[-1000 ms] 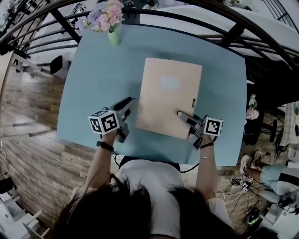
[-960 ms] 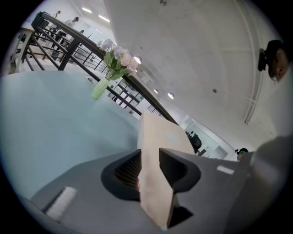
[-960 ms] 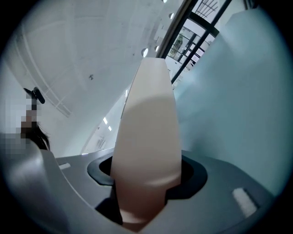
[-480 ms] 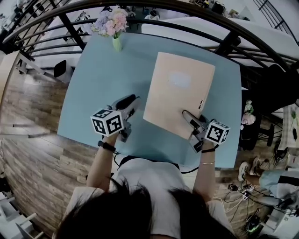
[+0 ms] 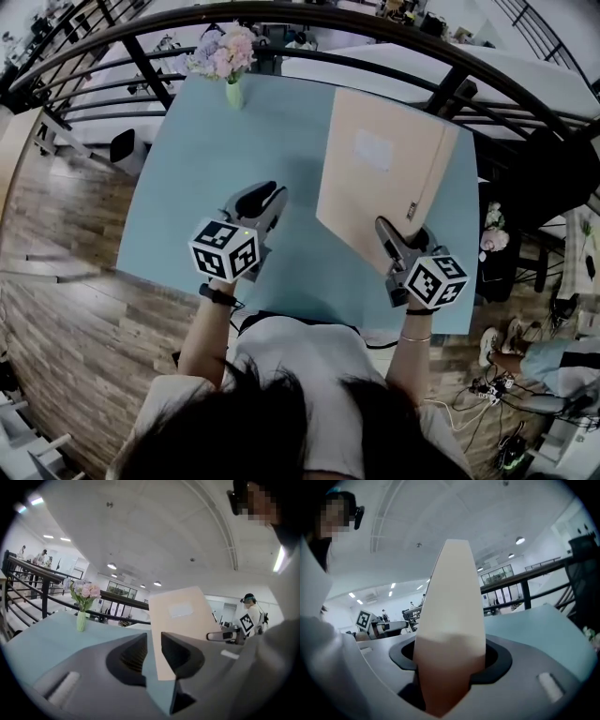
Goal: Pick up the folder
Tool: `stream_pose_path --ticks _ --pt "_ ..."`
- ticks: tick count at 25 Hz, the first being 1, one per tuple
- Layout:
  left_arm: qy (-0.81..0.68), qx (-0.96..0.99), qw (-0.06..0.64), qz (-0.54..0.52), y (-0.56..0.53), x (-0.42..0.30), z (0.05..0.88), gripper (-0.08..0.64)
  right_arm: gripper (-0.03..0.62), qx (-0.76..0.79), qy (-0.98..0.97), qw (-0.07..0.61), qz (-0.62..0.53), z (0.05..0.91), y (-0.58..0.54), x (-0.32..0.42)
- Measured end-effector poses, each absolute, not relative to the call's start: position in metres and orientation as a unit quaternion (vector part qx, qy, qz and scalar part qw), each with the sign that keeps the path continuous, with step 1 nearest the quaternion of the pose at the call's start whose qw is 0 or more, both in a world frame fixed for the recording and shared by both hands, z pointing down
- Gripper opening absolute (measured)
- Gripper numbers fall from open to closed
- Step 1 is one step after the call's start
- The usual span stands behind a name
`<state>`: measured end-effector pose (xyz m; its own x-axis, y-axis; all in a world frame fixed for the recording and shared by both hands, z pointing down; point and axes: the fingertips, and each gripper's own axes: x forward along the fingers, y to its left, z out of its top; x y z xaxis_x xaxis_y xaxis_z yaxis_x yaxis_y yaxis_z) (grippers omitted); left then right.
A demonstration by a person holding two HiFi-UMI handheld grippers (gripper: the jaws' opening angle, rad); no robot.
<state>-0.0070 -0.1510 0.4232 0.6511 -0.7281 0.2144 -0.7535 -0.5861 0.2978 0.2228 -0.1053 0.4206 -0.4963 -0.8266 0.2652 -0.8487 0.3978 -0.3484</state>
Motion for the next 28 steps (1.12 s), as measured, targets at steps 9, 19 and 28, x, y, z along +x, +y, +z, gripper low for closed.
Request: stream_pose_path --ticks 9,19,28 --pt "-0.444 0.889 0.096 0.059 -0.152 -0.009 0.399 0.132 0.267 0.587 -0.800 0.062 0.107 0.386 -0.100 0.233" --pt "-0.460 0.883 0.033 0.083 -0.157 -0.012 0.393 0.073 0.267 0.646 -0.755 0.114 0.006 0.366 -0.100 0.242" --pt "-0.465 0.880 0.022 0.097 -0.158 -0.013 0.401 0.057 0.267 0.649 -0.751 0.121 0.000 0.372 -0.103 0.240"
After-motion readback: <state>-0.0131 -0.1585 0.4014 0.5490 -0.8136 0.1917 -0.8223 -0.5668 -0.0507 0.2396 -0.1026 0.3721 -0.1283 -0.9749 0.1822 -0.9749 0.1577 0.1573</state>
